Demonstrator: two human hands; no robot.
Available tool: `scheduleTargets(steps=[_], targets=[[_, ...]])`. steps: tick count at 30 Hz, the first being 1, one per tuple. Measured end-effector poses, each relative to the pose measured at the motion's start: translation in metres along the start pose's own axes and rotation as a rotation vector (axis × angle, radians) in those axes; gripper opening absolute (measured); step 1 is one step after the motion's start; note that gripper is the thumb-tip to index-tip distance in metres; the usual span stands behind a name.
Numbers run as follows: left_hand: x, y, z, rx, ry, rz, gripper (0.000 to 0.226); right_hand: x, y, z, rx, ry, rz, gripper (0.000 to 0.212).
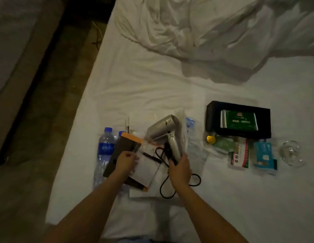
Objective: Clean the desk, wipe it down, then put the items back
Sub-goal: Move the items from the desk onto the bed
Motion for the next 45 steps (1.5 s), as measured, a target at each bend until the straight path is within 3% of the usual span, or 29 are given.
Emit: scheduleTargets(steps=[2, 5, 8, 10, 15, 18, 21, 23, 31, 36, 45], targets=[[-0.001, -0.004, -0.001, 0.069, 0.006, -0.035, 0.005, 0.000, -0.002, -0.003, 0.038, 0.036, -0.021, 0.051], [-0.004, -0.010, 0.009, 0.225, -0.018, -0.093, 0.021, -0.006, 0.002, 0.005, 0.052, 0.061, 0.004, 0.045], [-0.017, -0.022, 0.027, 0.361, 0.006, -0.191, 0.019, -0.013, 0.010, 0.022, -0.036, 0.085, 0.064, 0.039], [-0.032, -0.033, 0.038, 0.476, 0.030, -0.256, 0.008, -0.017, 0.019, 0.034, -0.095, 0.121, 0.133, 0.036], [-0.089, -0.056, 0.065, 0.785, 0.029, -0.425, 0.016, -0.034, 0.065, 0.068, -0.295, 0.215, 0.368, 0.035], [-0.130, -0.058, 0.086, 0.776, -0.041, -0.504, 0.005, -0.049, 0.094, 0.079, -0.376, 0.256, 0.521, 0.033], [-0.164, -0.041, 0.117, 0.707, -0.155, -0.532, 0.012, -0.077, 0.121, 0.079, -0.404, 0.291, 0.645, 0.043], [-0.182, -0.019, 0.143, 0.712, -0.214, -0.511, 0.024, -0.107, 0.134, 0.075, -0.456, 0.302, 0.718, 0.035], [-0.255, 0.099, 0.250, 0.509, -0.472, -0.310, 0.036, -0.263, 0.168, 0.008, -0.799, 0.455, 1.155, 0.043], [-0.315, 0.213, 0.312, 0.319, -0.616, -0.164, 0.033, -0.397, 0.164, -0.067, -0.905, 0.599, 1.427, 0.045], [-0.482, 0.511, 0.376, -0.013, -0.804, 0.228, 0.042, -0.675, 0.027, -0.177, -1.161, 0.897, 1.806, 0.048]])
Point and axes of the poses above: each hand's wrist, its own x-axis towards the middle knuckle, its own z-axis out of the back of the hand, y = z × x, the point moved 5 cm from there along x, towards the middle knuckle, and after that the axes turned 2 degrees about -y, right-handed, at the moved point
